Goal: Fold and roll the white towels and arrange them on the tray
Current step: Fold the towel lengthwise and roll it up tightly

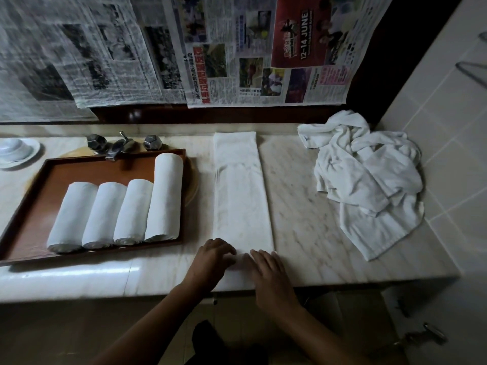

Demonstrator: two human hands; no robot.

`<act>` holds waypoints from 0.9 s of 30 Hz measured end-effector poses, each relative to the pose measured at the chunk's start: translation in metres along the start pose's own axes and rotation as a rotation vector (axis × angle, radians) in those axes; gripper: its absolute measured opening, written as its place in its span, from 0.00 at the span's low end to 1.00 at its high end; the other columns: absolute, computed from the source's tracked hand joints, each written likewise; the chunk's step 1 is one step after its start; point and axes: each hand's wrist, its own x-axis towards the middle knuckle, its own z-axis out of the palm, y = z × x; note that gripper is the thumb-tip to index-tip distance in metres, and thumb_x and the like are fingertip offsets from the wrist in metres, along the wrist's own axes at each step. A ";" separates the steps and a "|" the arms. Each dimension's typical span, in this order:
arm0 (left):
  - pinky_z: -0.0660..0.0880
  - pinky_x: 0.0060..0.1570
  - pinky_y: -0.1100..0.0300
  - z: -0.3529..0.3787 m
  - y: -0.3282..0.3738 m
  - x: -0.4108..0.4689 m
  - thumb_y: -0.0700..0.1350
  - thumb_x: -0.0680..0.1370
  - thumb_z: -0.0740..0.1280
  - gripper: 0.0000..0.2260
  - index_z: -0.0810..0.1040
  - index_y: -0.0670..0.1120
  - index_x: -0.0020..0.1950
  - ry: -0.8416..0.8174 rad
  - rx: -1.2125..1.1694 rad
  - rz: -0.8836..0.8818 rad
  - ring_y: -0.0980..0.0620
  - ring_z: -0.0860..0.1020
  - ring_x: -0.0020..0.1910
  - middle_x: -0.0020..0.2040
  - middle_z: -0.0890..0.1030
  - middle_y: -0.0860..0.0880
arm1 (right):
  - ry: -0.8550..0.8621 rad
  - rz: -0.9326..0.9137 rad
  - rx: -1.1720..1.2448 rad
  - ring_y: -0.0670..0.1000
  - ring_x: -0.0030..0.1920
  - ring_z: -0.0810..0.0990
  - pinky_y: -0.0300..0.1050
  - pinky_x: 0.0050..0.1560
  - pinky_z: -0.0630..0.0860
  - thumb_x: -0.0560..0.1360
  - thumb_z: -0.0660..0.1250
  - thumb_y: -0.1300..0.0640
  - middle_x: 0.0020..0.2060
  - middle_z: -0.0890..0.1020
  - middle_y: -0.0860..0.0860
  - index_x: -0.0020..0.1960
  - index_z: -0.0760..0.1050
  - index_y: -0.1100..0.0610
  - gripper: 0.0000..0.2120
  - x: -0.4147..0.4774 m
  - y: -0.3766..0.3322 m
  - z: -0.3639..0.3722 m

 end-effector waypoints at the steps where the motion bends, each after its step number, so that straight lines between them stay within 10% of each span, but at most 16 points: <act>1: 0.75 0.50 0.53 0.006 -0.004 -0.005 0.48 0.80 0.67 0.06 0.83 0.53 0.53 0.049 0.092 0.096 0.51 0.77 0.53 0.53 0.82 0.54 | -0.004 -0.002 0.005 0.60 0.70 0.75 0.59 0.75 0.58 0.68 0.56 0.61 0.71 0.76 0.56 0.74 0.72 0.59 0.34 0.002 0.000 0.000; 5: 0.72 0.63 0.54 0.029 -0.003 -0.025 0.52 0.81 0.60 0.16 0.79 0.53 0.66 0.043 0.207 0.161 0.50 0.76 0.64 0.65 0.79 0.52 | -0.019 0.011 0.036 0.58 0.71 0.74 0.58 0.75 0.57 0.67 0.69 0.61 0.71 0.76 0.55 0.76 0.70 0.58 0.36 0.010 0.001 -0.004; 10: 0.58 0.77 0.52 0.035 -0.017 -0.029 0.52 0.82 0.56 0.26 0.64 0.51 0.81 -0.013 0.273 0.097 0.48 0.59 0.81 0.81 0.62 0.50 | -0.024 0.017 0.005 0.58 0.71 0.74 0.58 0.75 0.58 0.72 0.55 0.57 0.71 0.75 0.54 0.77 0.69 0.58 0.32 0.020 0.007 -0.001; 19: 0.77 0.56 0.52 0.010 -0.021 -0.025 0.42 0.73 0.76 0.32 0.70 0.49 0.76 -0.105 0.259 0.127 0.47 0.77 0.66 0.70 0.77 0.49 | -0.071 -0.087 0.141 0.55 0.65 0.77 0.51 0.65 0.74 0.67 0.70 0.69 0.67 0.77 0.51 0.77 0.67 0.52 0.40 0.026 0.034 -0.007; 27: 0.72 0.55 0.59 0.003 -0.014 -0.049 0.49 0.79 0.70 0.16 0.75 0.50 0.66 -0.131 0.010 0.056 0.52 0.77 0.58 0.63 0.76 0.54 | -0.100 0.020 0.478 0.48 0.64 0.75 0.45 0.65 0.73 0.75 0.74 0.54 0.64 0.77 0.46 0.67 0.76 0.51 0.21 0.000 0.047 -0.015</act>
